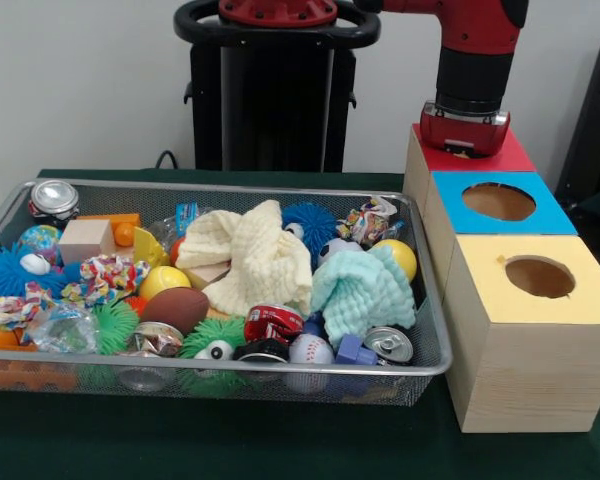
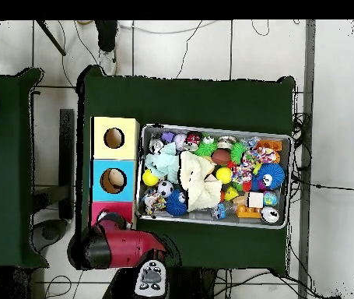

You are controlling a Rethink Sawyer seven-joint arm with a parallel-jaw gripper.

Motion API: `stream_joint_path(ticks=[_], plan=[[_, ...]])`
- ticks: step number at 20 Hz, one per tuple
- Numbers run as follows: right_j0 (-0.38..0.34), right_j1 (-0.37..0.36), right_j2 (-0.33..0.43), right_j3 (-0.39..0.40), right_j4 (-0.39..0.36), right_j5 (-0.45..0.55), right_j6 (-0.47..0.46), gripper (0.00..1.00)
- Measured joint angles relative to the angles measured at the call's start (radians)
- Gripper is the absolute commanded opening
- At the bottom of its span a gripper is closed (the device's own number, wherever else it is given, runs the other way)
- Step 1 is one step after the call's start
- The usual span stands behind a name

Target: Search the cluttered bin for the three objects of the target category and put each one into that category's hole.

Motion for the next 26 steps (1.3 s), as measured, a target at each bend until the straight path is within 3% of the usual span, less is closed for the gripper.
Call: stream_joint_path(ticks=[24, 25, 26], plan=[[0.029, -0.008, -0.02, 0.006, 0.061, 0.04, 0.0, 1.0], [0.038, -0.015, -0.029, 0.008, 0.067, 0.058, 0.0, 0.0], [0.039, -0.016, -0.031, 0.008, 0.067, 0.059, 0.0, 0.0]])
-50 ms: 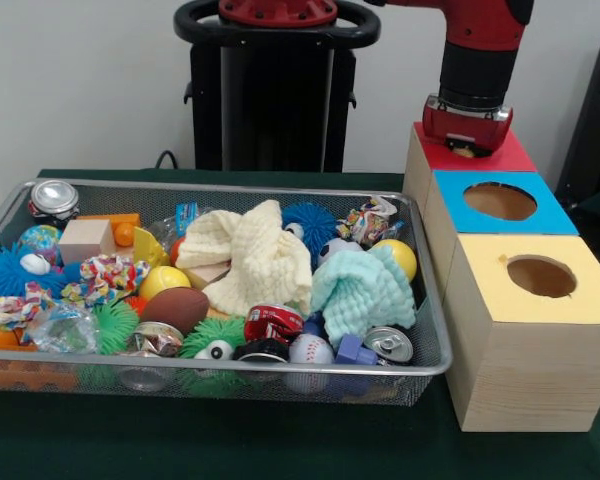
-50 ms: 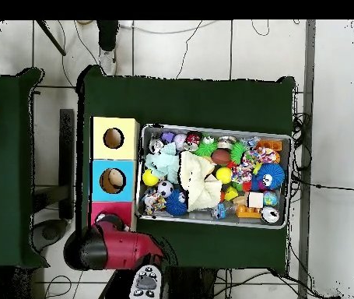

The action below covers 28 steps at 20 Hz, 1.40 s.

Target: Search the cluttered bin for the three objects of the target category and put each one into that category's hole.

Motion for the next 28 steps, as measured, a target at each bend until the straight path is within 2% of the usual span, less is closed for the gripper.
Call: stream_joint_path(ticks=[20, 21, 28], plan=[[0.006, -0.034, -0.018, 0.013, 0.001, 0.028, 0.0, 0.0], [0.01, -0.037, -0.018, 0.012, 0.002, 0.029, 0.0, 1.0], [0.021, -0.044, -0.013, 0.011, 0.007, 0.03, 0.0, 1.0]])
